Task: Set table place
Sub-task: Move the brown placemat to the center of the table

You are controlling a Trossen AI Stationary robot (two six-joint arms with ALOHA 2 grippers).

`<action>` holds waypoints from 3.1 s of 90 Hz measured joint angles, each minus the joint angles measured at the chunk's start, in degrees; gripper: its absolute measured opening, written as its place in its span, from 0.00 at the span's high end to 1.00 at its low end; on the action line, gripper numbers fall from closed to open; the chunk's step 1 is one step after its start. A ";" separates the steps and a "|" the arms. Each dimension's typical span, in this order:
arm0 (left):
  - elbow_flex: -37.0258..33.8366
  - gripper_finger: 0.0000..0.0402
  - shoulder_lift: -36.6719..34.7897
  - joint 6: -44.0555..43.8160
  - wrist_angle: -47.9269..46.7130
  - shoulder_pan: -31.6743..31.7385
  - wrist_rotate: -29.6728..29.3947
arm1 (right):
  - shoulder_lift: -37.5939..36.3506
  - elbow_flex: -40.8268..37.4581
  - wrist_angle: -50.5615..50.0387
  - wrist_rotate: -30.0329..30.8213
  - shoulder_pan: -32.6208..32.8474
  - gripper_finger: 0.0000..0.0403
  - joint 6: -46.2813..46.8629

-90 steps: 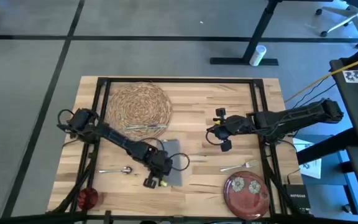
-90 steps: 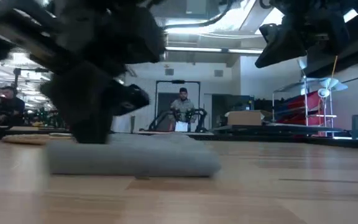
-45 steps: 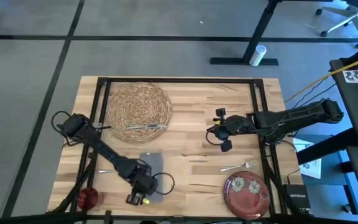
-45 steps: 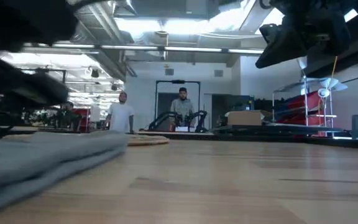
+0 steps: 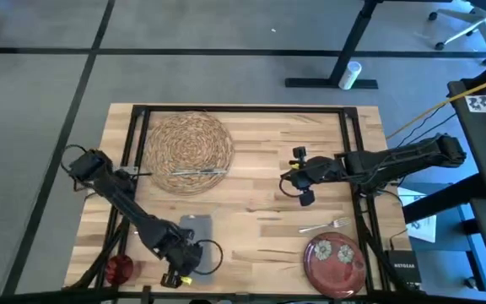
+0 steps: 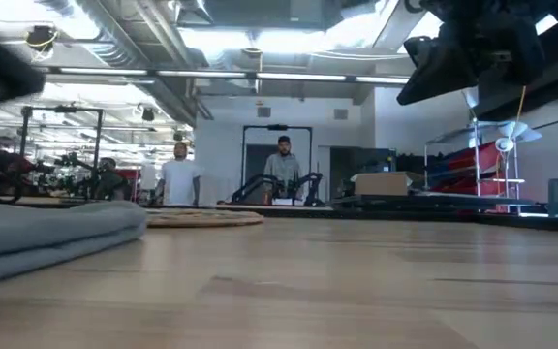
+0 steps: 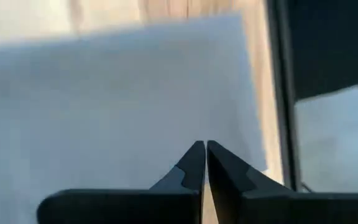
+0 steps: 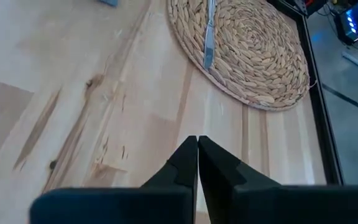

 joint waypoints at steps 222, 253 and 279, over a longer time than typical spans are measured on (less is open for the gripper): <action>-12.07 1.00 -6.13 8.76 -31.45 37.28 -14.54 | 0.00 0.00 -0.38 -0.06 0.00 1.00 -0.02; -18.38 1.00 -5.18 10.33 -22.29 40.69 -13.79 | 0.00 0.00 -1.06 -0.06 0.00 1.00 -0.02; -14.46 1.00 -1.94 12.07 -17.97 39.10 -13.40 | -0.01 0.00 -1.16 -0.03 0.00 1.00 -0.02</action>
